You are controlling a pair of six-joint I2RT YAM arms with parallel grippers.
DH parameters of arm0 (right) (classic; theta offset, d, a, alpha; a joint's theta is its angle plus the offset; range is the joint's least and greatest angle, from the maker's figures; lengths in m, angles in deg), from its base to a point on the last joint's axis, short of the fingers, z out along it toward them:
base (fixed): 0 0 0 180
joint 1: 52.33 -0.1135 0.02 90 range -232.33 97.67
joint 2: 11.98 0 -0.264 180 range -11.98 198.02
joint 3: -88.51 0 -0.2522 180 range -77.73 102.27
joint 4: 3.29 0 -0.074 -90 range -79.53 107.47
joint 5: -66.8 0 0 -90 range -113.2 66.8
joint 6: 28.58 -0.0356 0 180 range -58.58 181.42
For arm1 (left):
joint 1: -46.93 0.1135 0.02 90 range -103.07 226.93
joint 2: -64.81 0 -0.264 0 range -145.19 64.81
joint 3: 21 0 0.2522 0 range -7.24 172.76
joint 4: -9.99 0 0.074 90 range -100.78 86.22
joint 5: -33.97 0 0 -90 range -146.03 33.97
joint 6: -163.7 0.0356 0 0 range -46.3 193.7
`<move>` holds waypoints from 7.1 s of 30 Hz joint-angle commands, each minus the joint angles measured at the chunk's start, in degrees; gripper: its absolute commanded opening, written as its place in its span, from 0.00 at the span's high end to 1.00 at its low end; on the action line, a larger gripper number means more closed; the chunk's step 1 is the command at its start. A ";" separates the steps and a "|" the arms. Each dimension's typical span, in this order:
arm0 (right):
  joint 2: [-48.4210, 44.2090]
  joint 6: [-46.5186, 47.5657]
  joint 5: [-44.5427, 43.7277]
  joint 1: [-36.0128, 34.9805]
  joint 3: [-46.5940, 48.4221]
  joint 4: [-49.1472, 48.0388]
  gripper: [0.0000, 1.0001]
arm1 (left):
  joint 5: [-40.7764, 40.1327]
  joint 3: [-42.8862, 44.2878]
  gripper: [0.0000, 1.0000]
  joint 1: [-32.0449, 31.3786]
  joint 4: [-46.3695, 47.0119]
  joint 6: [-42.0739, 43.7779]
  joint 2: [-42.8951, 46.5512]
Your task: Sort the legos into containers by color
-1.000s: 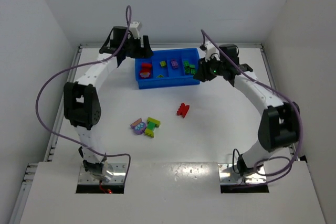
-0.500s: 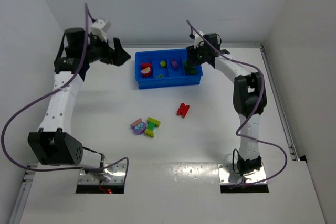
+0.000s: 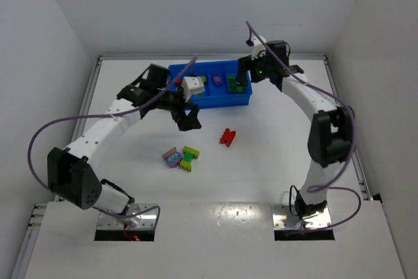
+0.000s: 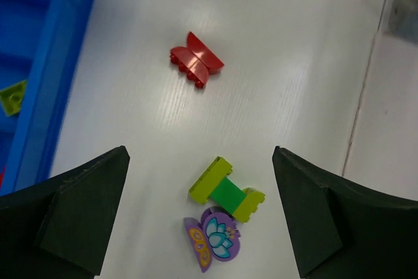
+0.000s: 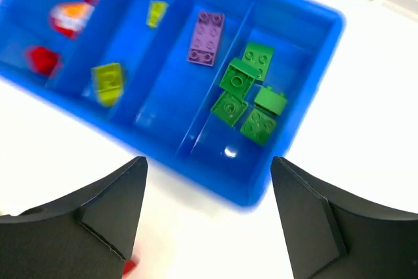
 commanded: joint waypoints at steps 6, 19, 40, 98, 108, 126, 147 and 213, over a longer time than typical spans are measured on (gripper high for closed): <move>-25.17 3.59 -1.89 5.08 -11.71 5.66 0.24 | -4.82 6.04 0.03 -11.99 -1.92 27.39 -13.59; -46.00 7.29 -11.22 7.98 -18.32 17.80 0.24 | -4.91 15.88 0.03 -17.88 1.15 44.02 -30.93; -49.00 8.35 -12.89 8.51 -19.90 20.09 0.24 | -7.73 22.13 0.03 -19.73 -0.61 47.27 -42.35; -42.69 -24.17 -5.32 -4.21 -30.54 -15.06 0.27 | -32.49 11.58 0.97 1.10 38.34 -83.07 -15.30; -31.44 -33.39 -8.86 -13.89 -27.46 -27.26 0.27 | -34.90 9.66 0.97 1.10 34.90 -90.17 -12.74; -17.80 -36.57 -3.56 -18.12 -16.21 -36.16 0.27 | -27.86 6.75 1.00 3.82 38.51 -96.52 -12.74; -15.78 -29.89 -9.55 -18.65 -14.45 -34.13 0.25 | -25.57 5.60 1.00 3.83 38.51 -95.46 -9.93; -30.90 -12.57 -16.75 -14.60 -24.29 -26.58 1.00 | -45.87 15.98 0.79 9.62 31.21 -71.56 -30.41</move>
